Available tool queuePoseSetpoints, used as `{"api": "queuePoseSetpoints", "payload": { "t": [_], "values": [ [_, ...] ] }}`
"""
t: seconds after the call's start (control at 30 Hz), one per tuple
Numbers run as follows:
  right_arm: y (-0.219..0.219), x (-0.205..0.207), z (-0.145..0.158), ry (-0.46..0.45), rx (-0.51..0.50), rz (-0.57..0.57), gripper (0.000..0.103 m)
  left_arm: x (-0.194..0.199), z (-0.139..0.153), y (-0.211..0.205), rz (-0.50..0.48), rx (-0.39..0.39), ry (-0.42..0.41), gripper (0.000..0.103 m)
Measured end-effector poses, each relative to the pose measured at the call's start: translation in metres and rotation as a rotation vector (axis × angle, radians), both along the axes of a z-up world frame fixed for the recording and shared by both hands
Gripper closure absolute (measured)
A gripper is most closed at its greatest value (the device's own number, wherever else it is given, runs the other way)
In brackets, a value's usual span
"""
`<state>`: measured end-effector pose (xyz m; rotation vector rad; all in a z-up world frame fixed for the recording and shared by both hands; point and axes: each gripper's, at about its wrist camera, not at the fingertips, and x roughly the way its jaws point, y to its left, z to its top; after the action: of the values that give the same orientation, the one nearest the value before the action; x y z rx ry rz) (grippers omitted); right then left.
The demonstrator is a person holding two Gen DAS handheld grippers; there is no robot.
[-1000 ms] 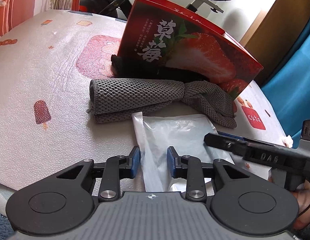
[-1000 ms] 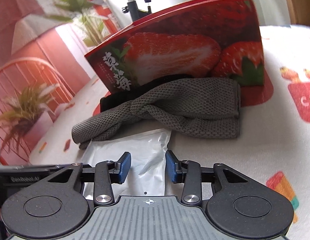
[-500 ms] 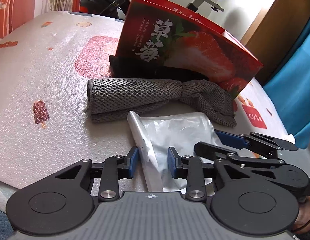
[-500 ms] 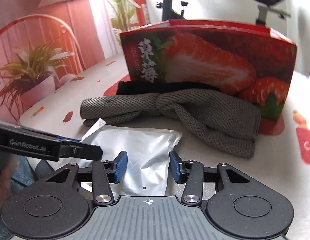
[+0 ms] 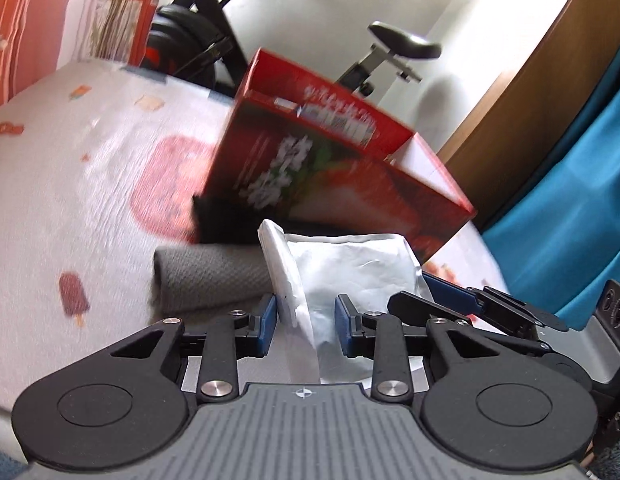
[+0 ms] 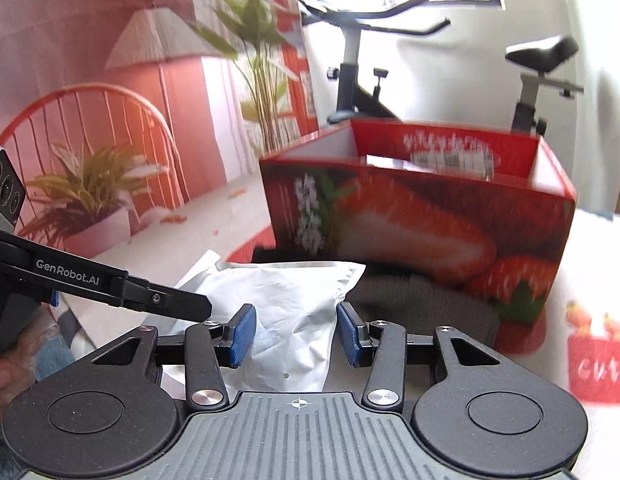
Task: Organize soft objects
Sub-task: 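Lift the white bag with the left gripper and carry it into the red box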
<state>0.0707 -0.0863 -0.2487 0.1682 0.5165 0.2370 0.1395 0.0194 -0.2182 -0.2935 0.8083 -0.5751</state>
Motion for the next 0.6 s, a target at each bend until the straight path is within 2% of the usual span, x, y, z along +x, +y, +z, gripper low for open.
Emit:
{"api": "queuePoseSetpoints", "payload": {
  "t": [0.13,0.37,0.6],
  "values": [
    [-0.012,0.01,0.023,-0.041,-0.002,0.001,0.062,0.015,0.024,-0.002,-0.013,-0.046,-0.038,0.07],
    [-0.04,0.041,0.063,-0.095,0.003,-0.017,0.061,0.057,0.067,-0.023,-0.046,-0.042,-0.127,0.07],
    [-0.074,0.095,0.083,-0.08,0.014,-0.042,0.061,0.112,0.088,-0.053,-0.087,-0.014,-0.139,0.07]
  ]
}}
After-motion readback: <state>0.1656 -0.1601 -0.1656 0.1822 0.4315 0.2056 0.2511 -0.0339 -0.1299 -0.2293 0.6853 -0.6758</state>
